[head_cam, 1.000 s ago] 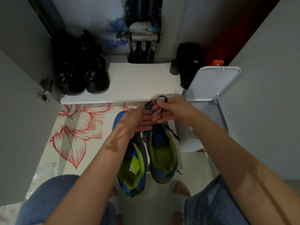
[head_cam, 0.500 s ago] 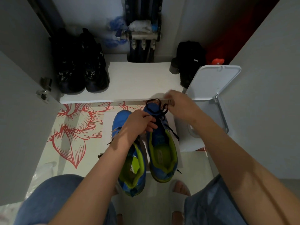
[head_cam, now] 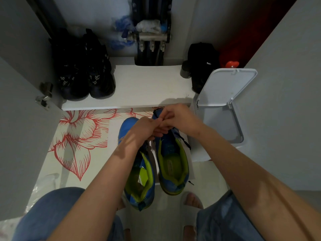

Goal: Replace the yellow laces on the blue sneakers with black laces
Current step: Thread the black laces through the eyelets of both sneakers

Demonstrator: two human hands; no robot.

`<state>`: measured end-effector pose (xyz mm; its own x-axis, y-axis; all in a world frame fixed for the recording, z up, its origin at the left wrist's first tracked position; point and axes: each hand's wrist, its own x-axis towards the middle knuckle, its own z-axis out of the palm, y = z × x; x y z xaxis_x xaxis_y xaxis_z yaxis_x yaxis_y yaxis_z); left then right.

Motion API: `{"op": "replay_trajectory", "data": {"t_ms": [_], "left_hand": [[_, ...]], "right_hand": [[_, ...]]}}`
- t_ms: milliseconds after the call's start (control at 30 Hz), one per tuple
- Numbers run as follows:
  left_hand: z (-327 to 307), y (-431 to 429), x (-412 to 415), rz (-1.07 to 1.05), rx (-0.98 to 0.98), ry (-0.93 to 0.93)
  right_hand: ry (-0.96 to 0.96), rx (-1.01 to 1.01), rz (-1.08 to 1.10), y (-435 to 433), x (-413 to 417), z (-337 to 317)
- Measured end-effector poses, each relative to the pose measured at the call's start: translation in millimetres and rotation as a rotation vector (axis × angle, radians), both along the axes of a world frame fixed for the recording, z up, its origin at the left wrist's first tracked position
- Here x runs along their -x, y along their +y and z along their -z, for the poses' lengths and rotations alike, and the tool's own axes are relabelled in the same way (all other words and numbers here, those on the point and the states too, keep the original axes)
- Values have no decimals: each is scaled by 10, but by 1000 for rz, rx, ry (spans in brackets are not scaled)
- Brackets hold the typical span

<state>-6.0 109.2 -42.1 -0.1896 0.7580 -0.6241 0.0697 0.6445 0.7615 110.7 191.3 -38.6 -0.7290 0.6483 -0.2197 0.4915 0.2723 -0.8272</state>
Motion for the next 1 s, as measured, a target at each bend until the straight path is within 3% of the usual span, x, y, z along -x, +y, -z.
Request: {"op": "replay_trajectory", "data": {"t_ms": [133,233,333,467,667,833,1000], "left_hand": [[81,-2,16,-13,36,221],[170,-45,31,77,16,445],[198,-67,-29,200,68,446],[250,-99,4,97,44,358],[283,-156,24,3,24,210],[263,-158,24,-30,31,144],[272,-143,33,-33,65,143]], "right_hand": [[-45,128,102,74,-92,56],[-255,-47,-9,136,-154,189],[-447,-292,-123,100,-114,340],[-503,-422,-92,-1,-37,460],[-428,-343,72,-54,-11,563],[-276,-100,215,-53,-20,588],[-263,-4,214,-27,-45,603]]}}
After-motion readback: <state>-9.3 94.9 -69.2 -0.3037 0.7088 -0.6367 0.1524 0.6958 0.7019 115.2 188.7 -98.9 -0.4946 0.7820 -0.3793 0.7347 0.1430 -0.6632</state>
